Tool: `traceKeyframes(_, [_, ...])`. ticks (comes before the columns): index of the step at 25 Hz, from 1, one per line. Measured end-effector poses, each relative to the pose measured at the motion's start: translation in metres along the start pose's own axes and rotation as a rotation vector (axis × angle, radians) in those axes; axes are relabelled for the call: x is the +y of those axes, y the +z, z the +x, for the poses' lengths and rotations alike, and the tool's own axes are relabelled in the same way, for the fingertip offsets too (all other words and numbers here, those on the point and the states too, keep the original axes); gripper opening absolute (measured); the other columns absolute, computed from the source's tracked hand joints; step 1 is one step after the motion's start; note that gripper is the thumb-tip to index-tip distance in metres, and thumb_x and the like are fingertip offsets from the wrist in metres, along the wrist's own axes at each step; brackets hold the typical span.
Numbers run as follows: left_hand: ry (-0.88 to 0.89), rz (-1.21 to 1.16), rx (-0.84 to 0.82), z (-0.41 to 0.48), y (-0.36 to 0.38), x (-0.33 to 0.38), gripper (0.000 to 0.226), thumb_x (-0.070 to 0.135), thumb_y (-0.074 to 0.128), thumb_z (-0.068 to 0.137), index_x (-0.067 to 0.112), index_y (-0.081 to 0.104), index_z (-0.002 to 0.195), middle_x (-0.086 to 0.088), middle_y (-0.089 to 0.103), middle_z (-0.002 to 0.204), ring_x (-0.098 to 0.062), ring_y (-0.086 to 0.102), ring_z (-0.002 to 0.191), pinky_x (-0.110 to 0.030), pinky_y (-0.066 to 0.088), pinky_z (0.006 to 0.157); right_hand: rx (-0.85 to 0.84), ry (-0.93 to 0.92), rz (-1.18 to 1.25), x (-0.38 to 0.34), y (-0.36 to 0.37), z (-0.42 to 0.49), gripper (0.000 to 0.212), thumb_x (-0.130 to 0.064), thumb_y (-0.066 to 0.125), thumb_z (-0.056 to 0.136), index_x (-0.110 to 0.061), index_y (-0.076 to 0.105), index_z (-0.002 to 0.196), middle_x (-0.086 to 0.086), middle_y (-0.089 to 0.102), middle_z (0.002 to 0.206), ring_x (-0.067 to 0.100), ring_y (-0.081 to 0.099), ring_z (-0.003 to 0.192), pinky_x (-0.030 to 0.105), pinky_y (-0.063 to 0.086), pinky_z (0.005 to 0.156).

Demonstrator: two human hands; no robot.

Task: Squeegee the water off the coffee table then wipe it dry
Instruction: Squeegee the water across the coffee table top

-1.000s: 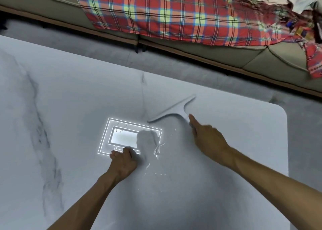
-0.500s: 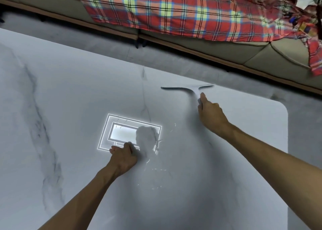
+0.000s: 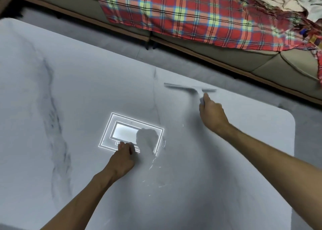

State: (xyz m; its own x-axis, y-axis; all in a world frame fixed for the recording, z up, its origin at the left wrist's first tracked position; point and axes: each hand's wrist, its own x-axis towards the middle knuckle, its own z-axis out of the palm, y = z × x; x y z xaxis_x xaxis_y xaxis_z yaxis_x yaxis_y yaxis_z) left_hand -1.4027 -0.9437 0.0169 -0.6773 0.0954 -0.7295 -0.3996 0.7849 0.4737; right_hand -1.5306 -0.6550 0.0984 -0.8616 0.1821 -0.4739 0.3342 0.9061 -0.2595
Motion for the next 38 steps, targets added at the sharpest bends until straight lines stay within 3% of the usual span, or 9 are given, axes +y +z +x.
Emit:
traceKeyframes(2, [0.064,0.050,0.029,-0.010,-0.005,-0.020,0.031,-0.003,0.043,0.073,0.022,0.041,0.091,0.000,0.055,0.076,-0.013,0.049,0.061,-0.020,0.031,0.050,-0.011,0.009,0.028,-0.036,0.010,0.021,0.045,-0.011,0.032,0.101,-0.005,0.026,0.145,0.023,0.058,0.117,0.044,0.052,0.113,0.048,0.050,0.084])
traceKeyframes(4, [0.081,0.074,0.070,-0.025,-0.007,-0.043,0.038,-0.005,0.040,0.073,0.018,0.045,0.102,-0.002,0.058,0.077,-0.017,0.049,0.064,-0.021,0.035,0.054,-0.043,-0.036,0.012,-0.068,0.036,0.012,0.055,-0.011,0.034,0.100,-0.008,0.015,0.152,0.027,0.054,0.122,0.044,0.052,0.114,0.044,0.048,0.089])
traceKeyframes(8, [-0.040,0.054,0.224,-0.049,-0.004,-0.074,0.025,-0.005,0.040,0.077,0.018,0.039,0.087,0.004,0.049,0.063,-0.017,0.045,0.056,-0.025,0.029,0.046,-0.158,-0.298,-0.047,-0.093,0.092,-0.053,0.058,-0.018,0.034,0.100,-0.021,0.012,0.154,0.024,0.061,0.105,0.041,0.059,0.094,0.040,0.046,0.078])
traceKeyframes(11, [-0.139,0.005,0.295,-0.067,-0.003,-0.093,0.023,-0.004,0.042,0.077,0.016,0.039,0.089,0.004,0.048,0.062,-0.013,0.043,0.053,-0.026,0.028,0.045,-0.272,-0.464,-0.180,-0.088,0.113,-0.099,0.057,-0.015,0.032,0.099,-0.023,0.017,0.153,0.017,0.062,0.095,0.031,0.056,0.072,0.036,0.043,0.064])
traceKeyframes(16, [-0.134,-0.030,0.277,-0.091,0.015,-0.113,0.019,-0.002,0.042,0.078,0.011,0.041,0.091,0.001,0.048,0.062,-0.015,0.042,0.052,-0.027,0.029,0.046,-0.331,-0.554,-0.477,-0.033,0.107,-0.143,0.064,-0.022,0.032,0.101,-0.029,0.000,0.155,0.008,0.062,0.097,0.027,0.058,0.079,0.033,0.037,0.065])
traceKeyframes(21, [-0.182,-0.092,0.211,-0.122,0.032,-0.125,0.016,0.001,0.040,0.080,0.011,0.041,0.094,-0.004,0.050,0.067,-0.017,0.041,0.054,-0.028,0.032,0.050,-0.368,-0.542,-0.470,-0.014,0.074,-0.171,0.053,-0.031,0.034,0.099,-0.032,0.022,0.151,0.010,0.066,0.095,0.032,0.062,0.086,0.033,0.042,0.067])
traceKeyframes(25, [-0.255,-0.214,0.255,-0.151,0.032,-0.140,0.015,0.002,0.038,0.083,0.010,0.043,0.095,-0.008,0.053,0.071,-0.020,0.045,0.058,-0.031,0.035,0.053,-0.260,-0.608,-0.291,-0.083,0.086,-0.159,0.045,-0.033,0.034,0.101,-0.032,0.029,0.146,0.014,0.065,0.097,0.037,0.060,0.088,0.036,0.045,0.070])
traceKeyframes(30, [-0.303,-0.296,0.332,-0.180,0.030,-0.170,0.010,0.009,0.038,0.089,0.009,0.045,0.096,-0.013,0.058,0.079,-0.022,0.047,0.058,-0.030,0.035,0.052,-0.259,-0.698,-0.326,-0.161,0.147,-0.153,0.040,-0.037,0.034,0.102,-0.029,0.032,0.142,0.013,0.064,0.099,0.036,0.058,0.090,0.037,0.041,0.068])
traceKeyframes(38, [-0.291,-0.332,0.177,-0.192,0.071,-0.162,0.013,0.002,0.037,0.081,0.014,0.038,0.084,-0.004,0.047,0.078,-0.015,0.039,0.062,-0.028,0.029,0.051,-0.283,-0.574,-0.467,0.003,0.129,-0.214,0.046,-0.041,0.024,0.103,-0.044,0.020,0.149,0.003,0.068,0.102,0.030,0.063,0.089,0.036,0.047,0.072])
